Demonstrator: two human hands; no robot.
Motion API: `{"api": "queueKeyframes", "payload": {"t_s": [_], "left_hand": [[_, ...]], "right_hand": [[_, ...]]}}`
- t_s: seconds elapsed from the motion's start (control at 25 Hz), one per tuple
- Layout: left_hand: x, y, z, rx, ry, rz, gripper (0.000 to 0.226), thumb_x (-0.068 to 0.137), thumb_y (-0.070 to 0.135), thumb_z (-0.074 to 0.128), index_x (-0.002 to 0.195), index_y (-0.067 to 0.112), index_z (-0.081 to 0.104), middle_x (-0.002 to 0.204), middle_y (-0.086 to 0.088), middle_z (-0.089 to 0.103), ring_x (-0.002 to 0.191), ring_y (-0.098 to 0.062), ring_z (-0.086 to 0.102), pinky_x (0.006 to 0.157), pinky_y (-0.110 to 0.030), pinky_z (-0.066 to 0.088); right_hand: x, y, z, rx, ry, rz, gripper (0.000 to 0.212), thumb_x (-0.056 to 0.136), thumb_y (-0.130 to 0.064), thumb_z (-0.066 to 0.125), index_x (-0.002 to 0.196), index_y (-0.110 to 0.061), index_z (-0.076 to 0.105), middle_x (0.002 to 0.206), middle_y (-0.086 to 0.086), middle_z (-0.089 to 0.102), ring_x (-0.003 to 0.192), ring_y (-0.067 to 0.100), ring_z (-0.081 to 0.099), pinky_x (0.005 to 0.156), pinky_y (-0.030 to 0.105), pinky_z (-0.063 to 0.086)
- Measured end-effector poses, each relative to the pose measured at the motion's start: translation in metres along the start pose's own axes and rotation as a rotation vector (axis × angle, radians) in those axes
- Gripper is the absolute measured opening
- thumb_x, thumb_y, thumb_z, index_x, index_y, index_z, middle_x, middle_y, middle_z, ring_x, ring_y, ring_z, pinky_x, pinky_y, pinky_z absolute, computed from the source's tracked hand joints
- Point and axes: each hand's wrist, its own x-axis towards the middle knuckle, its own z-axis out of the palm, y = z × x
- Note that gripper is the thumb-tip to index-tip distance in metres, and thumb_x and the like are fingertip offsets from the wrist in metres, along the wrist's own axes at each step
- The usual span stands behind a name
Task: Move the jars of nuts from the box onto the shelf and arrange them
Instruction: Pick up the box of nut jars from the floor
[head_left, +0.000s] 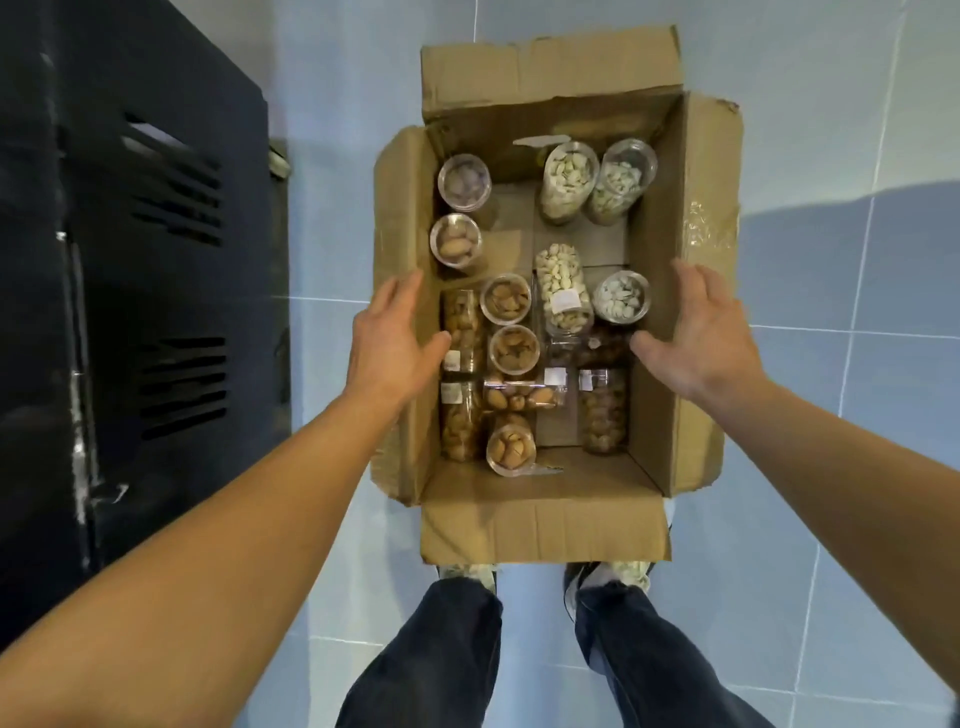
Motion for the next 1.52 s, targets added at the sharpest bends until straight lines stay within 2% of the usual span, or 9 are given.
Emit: {"api": "queueKeyframes", "payload": {"t_s": [0.12, 0.2, 0.4, 0.52, 0.72, 1.0, 1.2, 1.44, 1.52], "left_hand": [[0.014, -0.011, 0.019, -0.077, 0.048, 0.001, 0.085, 0.088, 0.026, 0.066, 0.151, 0.039, 0.011, 0.161, -0.001, 0.010, 0.144, -0.026, 0.021, 0.114, -0.040, 0.028], [0.018, -0.016, 0.026, -0.108, 0.076, 0.010, 0.091, 0.088, 0.024, 0.066, 0.150, 0.042, 0.003, 0.161, 0.003, 0.013, 0.143, -0.022, 0.026, 0.112, -0.040, 0.031], [0.021, -0.013, 0.026, -0.185, 0.064, 0.007, 0.092, 0.092, 0.012, 0.059, 0.146, 0.053, -0.003, 0.154, 0.009, 0.032, 0.133, -0.021, 0.044, 0.105, -0.046, 0.043], [0.009, 0.002, 0.013, -0.210, 0.049, 0.018, 0.092, 0.093, 0.010, 0.056, 0.143, 0.059, -0.003, 0.151, 0.010, 0.037, 0.128, -0.019, 0.050, 0.101, -0.045, 0.047], [-0.028, 0.062, -0.042, -0.201, -0.019, 0.146, 0.089, 0.091, 0.007, 0.052, 0.145, 0.056, 0.000, 0.150, 0.011, 0.037, 0.124, -0.017, 0.052, 0.101, -0.042, 0.048], [-0.144, 0.214, -0.168, -0.099, -0.140, 0.357, 0.090, 0.087, 0.004, 0.050, 0.147, 0.054, 0.004, 0.149, 0.013, 0.039, 0.114, -0.029, 0.059, 0.097, -0.045, 0.049], [-0.229, 0.322, -0.240, -0.066, -0.188, 0.496, 0.086, 0.090, 0.008, 0.053, 0.147, 0.054, 0.008, 0.140, 0.027, 0.035, 0.118, -0.019, 0.057, 0.098, -0.039, 0.049], [-0.291, 0.395, -0.279, 0.013, -0.296, 0.729, 0.089, 0.086, 0.007, 0.055, 0.147, 0.054, 0.008, 0.147, 0.014, 0.039, 0.119, -0.023, 0.055, 0.097, -0.042, 0.049], [-0.311, 0.412, -0.284, 0.054, -0.352, 0.814, 0.090, 0.085, 0.004, 0.054, 0.149, 0.049, 0.009, 0.150, 0.010, 0.038, 0.123, -0.021, 0.052, 0.100, -0.034, 0.045]], "right_hand": [[0.021, 0.017, 0.023, 0.080, 0.110, -0.025, 0.094, 0.083, -0.027, 0.069, 0.154, -0.024, 0.008, 0.161, 0.008, 0.010, 0.144, 0.032, 0.018, 0.115, 0.040, 0.019], [0.026, 0.020, 0.038, 0.195, 0.135, -0.048, 0.096, 0.086, -0.017, 0.067, 0.154, -0.031, 0.002, 0.161, 0.004, 0.011, 0.144, 0.026, 0.023, 0.110, 0.040, 0.028], [0.025, 0.020, 0.048, 0.226, 0.296, -0.013, 0.083, 0.093, -0.006, 0.050, 0.152, -0.040, 0.004, 0.144, 0.010, 0.047, 0.122, 0.037, 0.050, 0.099, 0.043, 0.040], [0.007, 0.027, 0.030, 0.229, 0.304, 0.007, 0.082, 0.092, -0.004, 0.048, 0.152, -0.041, 0.005, 0.136, 0.015, 0.054, 0.113, 0.042, 0.054, 0.096, 0.044, 0.042], [-0.054, 0.038, -0.041, 0.255, 0.315, 0.021, 0.080, 0.092, -0.004, 0.046, 0.154, -0.036, 0.005, 0.125, 0.021, 0.058, 0.102, 0.043, 0.055, 0.087, 0.043, 0.044], [-0.221, 0.055, -0.213, 0.342, 0.390, 0.193, 0.082, 0.093, -0.004, 0.046, 0.152, -0.041, 0.004, 0.138, 0.013, 0.053, 0.110, 0.040, 0.053, 0.094, 0.043, 0.043], [-0.348, 0.070, -0.321, 0.398, 0.499, 0.322, 0.084, 0.093, -0.003, 0.046, 0.151, -0.045, 0.003, 0.133, 0.009, 0.057, 0.101, 0.033, 0.057, 0.080, 0.036, 0.041], [-0.471, 0.068, -0.363, 0.484, 0.638, 0.522, 0.088, 0.091, -0.003, 0.047, 0.148, -0.051, -0.001, 0.114, 0.010, 0.063, 0.094, 0.033, 0.060, 0.086, 0.046, 0.047], [-0.513, 0.063, -0.363, 0.525, 0.690, 0.617, 0.088, 0.091, -0.003, 0.047, 0.149, -0.050, 0.001, 0.117, 0.011, 0.063, 0.096, 0.034, 0.059, 0.083, 0.042, 0.046]]}}
